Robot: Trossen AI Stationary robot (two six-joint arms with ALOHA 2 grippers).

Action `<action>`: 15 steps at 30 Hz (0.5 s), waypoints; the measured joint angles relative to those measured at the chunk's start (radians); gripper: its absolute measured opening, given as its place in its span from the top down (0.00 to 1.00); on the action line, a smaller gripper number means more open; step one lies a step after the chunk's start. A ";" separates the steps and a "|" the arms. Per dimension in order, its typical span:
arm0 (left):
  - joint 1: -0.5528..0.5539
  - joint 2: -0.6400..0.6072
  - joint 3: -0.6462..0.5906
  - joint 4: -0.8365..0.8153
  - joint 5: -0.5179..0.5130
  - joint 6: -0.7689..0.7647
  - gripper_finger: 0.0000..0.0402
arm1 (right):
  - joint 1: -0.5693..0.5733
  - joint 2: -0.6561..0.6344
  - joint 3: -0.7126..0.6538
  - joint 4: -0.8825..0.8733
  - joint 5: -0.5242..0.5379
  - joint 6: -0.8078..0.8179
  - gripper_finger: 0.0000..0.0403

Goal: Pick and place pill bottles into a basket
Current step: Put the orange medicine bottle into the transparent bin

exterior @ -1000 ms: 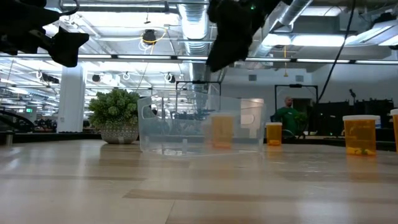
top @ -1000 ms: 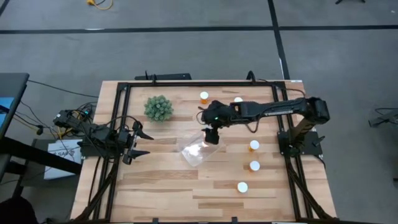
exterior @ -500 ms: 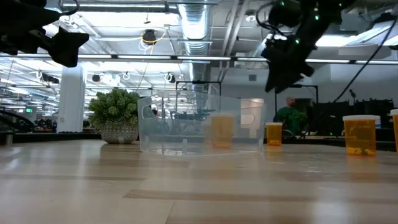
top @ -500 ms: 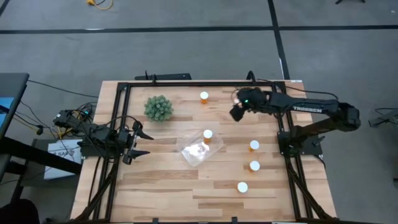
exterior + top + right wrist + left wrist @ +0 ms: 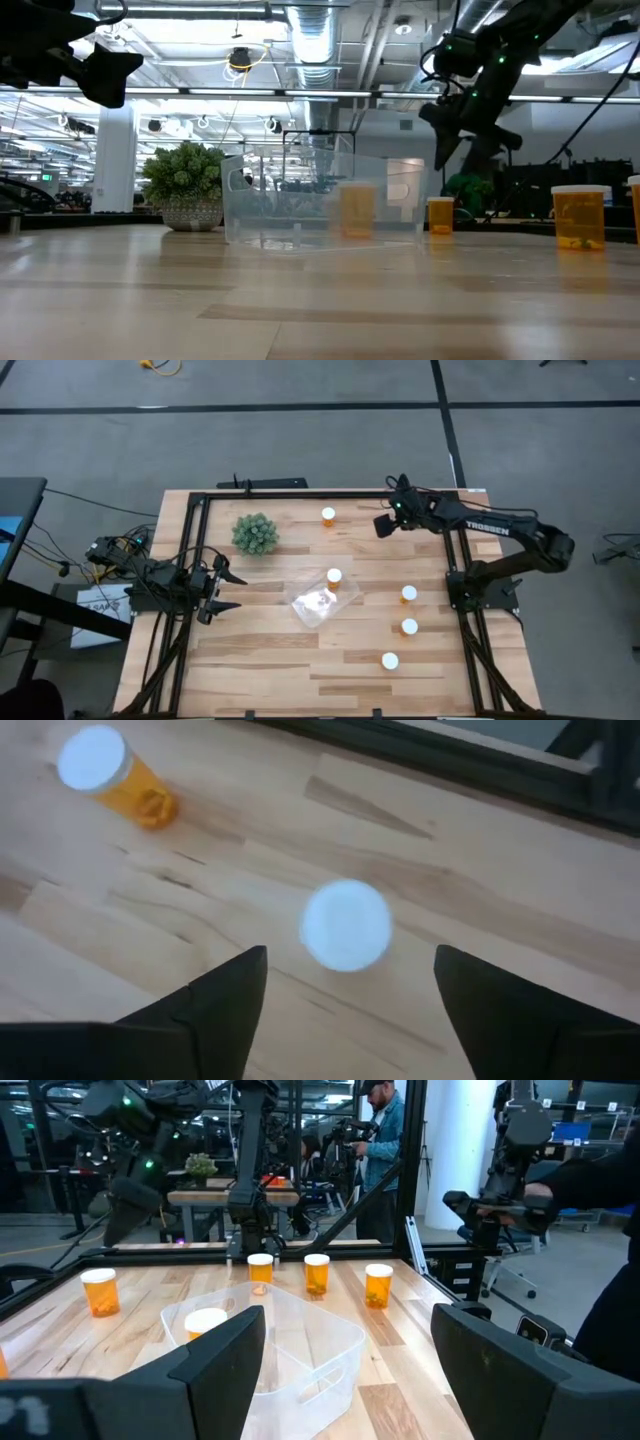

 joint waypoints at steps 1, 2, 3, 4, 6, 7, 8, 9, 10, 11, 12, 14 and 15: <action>0.000 0.000 0.000 0.000 0.000 0.000 0.31 | 0.000 0.001 0.000 0.009 -0.014 0.000 0.26; 0.000 0.000 0.000 0.000 0.000 0.000 0.31 | 0.000 0.001 0.000 0.015 -0.023 -0.001 0.23; 0.000 0.000 0.000 0.000 0.000 0.000 0.31 | 0.001 0.001 0.000 0.023 -0.025 -0.008 0.21; 0.000 0.000 0.000 0.000 0.000 0.000 0.31 | 0.001 0.001 0.000 0.029 -0.027 -0.014 0.18; 0.000 0.000 0.000 0.000 0.000 0.000 0.31 | 0.001 0.001 0.000 0.031 -0.026 -0.021 0.12; 0.000 0.000 0.000 0.000 0.000 0.000 0.31 | -0.001 0.001 0.000 0.027 -0.025 -0.029 0.10; 0.000 0.000 0.000 0.000 0.000 0.000 0.31 | -0.005 0.001 0.000 0.026 -0.024 -0.042 0.07; 0.000 0.000 0.000 0.000 0.000 0.000 0.31 | -0.010 0.001 0.000 0.027 -0.025 -0.054 0.05; 0.000 0.000 0.000 0.000 0.000 0.000 0.31 | -0.015 0.001 0.000 0.027 -0.025 -0.069 0.04; 0.000 0.000 0.000 0.000 0.000 0.000 0.31 | -0.020 0.001 0.000 0.026 -0.024 -0.081 0.02; 0.000 0.000 0.000 0.000 0.000 0.000 0.31 | -0.024 0.002 0.000 0.026 -0.024 -0.091 0.02; 0.000 0.000 0.000 0.000 0.000 0.000 0.31 | -0.030 0.017 0.001 0.033 -0.022 -0.106 0.01; 0.000 0.000 0.000 0.000 0.000 0.000 0.31 | -0.029 0.030 0.001 0.032 -0.022 -0.107 0.02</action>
